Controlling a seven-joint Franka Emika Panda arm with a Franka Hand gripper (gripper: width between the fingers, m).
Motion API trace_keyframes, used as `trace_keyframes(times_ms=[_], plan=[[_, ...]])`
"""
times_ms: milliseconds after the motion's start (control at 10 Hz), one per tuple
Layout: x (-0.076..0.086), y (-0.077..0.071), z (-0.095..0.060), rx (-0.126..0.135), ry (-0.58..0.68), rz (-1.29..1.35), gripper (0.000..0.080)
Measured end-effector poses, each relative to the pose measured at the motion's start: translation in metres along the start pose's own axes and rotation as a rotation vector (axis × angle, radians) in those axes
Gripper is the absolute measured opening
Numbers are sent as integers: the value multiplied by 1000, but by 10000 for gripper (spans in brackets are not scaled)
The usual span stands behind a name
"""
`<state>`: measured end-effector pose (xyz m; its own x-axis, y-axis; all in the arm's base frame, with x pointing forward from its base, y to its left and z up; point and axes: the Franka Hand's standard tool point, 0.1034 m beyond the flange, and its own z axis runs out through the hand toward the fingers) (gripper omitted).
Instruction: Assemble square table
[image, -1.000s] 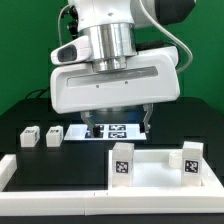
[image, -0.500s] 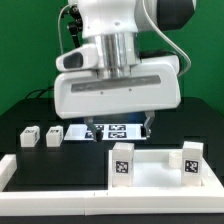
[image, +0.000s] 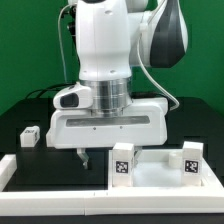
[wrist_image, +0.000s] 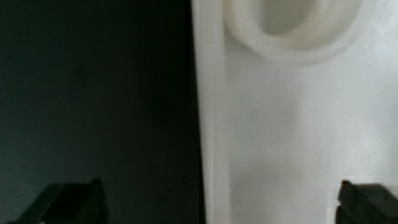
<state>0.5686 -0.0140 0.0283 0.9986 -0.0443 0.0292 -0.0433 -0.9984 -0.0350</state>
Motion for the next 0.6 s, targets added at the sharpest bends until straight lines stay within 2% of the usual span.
trace_keyframes(times_ms=[300, 400, 500, 600], plan=[[-2, 1, 1, 4, -9, -7, 649], [-4, 9, -2, 30, -38, -18, 649], [-5, 18, 5, 36, -50, -8, 649], [-5, 15, 6, 32, -50, -8, 649]])
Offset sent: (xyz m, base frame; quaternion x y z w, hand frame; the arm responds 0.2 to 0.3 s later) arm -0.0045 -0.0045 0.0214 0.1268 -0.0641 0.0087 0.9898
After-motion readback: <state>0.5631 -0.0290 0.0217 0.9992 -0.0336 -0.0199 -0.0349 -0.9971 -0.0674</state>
